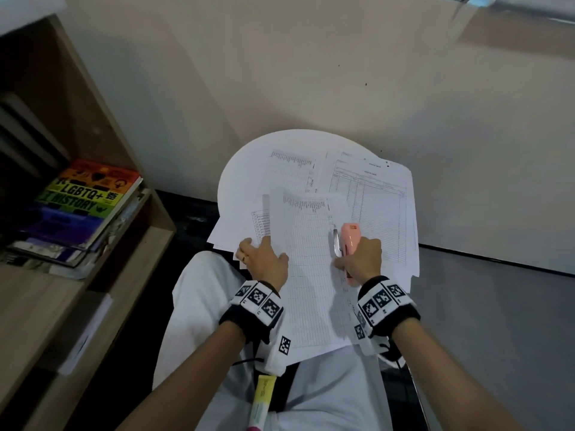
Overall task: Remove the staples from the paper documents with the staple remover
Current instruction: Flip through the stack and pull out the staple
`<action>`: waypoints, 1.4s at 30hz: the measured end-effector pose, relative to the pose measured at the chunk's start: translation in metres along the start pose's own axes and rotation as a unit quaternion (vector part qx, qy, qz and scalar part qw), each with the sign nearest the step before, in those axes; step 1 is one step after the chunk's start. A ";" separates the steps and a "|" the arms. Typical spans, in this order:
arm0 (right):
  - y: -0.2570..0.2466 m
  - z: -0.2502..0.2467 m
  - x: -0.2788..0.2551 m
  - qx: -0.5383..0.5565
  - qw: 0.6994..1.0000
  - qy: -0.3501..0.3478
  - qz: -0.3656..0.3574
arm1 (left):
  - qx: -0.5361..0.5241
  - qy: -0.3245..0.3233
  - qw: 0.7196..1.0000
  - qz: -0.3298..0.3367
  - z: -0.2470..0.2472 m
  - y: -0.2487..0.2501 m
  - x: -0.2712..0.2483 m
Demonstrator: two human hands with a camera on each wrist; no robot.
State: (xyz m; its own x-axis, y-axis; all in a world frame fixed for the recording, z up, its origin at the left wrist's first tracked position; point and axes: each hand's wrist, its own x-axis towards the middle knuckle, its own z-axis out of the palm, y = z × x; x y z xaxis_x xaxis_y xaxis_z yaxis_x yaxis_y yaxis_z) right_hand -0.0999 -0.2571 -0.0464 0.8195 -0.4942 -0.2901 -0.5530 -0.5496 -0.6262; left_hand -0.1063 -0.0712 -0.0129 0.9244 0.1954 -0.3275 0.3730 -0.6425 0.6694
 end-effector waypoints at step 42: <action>-0.015 -0.017 -0.024 -0.018 0.999 -0.017 0.027 | 0.000 0.031 0.998 0.056 0.022 0.011 0.012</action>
State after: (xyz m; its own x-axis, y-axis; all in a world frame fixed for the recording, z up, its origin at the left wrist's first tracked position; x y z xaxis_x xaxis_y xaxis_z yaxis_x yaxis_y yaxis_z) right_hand -0.1135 -0.2488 -0.0177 0.7930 -0.5008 -0.3469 -0.6006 -0.5474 -0.5828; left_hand -0.0934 -0.0922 -0.0243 0.9633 0.1685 -0.2089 0.2676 -0.6630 0.6992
